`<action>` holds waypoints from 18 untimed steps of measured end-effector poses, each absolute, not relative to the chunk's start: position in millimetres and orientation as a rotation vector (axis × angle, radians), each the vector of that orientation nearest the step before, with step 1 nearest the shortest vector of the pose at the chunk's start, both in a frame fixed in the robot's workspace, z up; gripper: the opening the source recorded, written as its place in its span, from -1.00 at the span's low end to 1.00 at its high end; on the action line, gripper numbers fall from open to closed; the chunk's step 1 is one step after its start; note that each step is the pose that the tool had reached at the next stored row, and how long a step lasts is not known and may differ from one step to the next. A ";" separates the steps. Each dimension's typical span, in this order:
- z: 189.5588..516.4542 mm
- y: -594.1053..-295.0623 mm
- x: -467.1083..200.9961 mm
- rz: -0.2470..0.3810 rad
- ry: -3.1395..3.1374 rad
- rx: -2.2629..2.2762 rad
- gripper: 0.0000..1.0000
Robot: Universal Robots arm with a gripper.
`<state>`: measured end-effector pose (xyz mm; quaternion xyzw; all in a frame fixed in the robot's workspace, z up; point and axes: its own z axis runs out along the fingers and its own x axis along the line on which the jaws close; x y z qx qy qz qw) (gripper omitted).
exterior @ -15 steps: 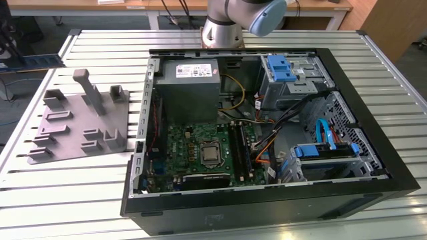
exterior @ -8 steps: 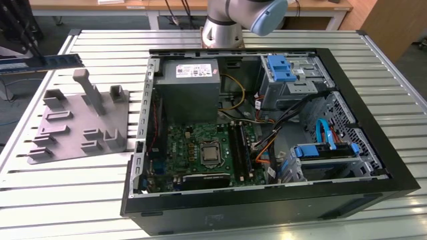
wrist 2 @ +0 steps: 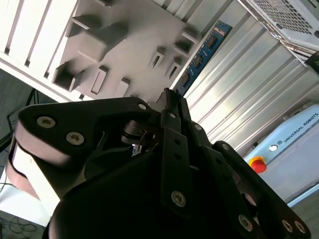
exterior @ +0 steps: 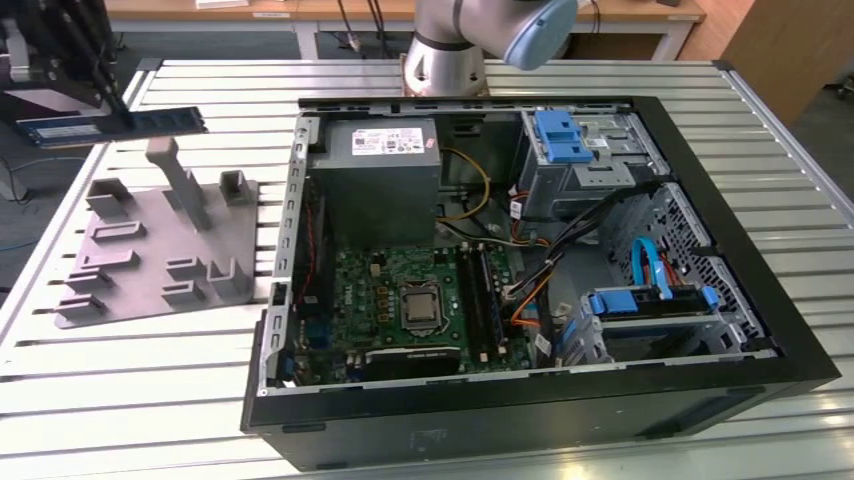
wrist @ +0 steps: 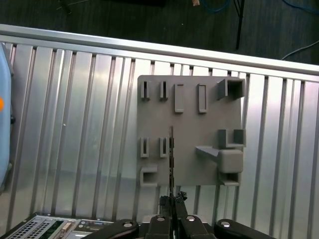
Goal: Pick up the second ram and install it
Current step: 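Pick up the second ram and move it above second insertion slot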
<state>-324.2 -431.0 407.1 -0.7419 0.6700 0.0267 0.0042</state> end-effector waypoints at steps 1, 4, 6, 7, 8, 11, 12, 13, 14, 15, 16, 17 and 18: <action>407.1 -431.0 -320.3 0.084 2.099 -2.324 -0.72; 407.1 -431.0 -308.3 0.084 2.099 -2.324 -0.72; 407.1 -431.0 -300.4 0.084 2.099 -2.324 -0.72; 407.1 -431.0 -296.7 0.084 2.099 -2.324 -0.72; 407.1 -431.0 -292.9 0.084 2.099 -2.325 -0.72; 407.1 -431.0 -281.3 0.084 2.100 -2.325 -0.72; 407.1 -431.0 -277.6 0.084 2.100 -2.324 -0.72; 407.1 -431.0 -273.5 0.084 2.100 -2.324 -0.72; 407.1 -431.0 -269.7 0.084 2.100 -2.325 -0.72; 407.0 -431.0 -265.9 0.084 2.100 -2.325 -0.72; 407.1 -431.0 -262.1 0.084 2.100 -2.325 -0.72; 407.1 -431.0 -258.2 0.085 2.100 -2.325 -0.72; 407.1 -431.0 -254.1 0.085 2.100 -2.325 -0.72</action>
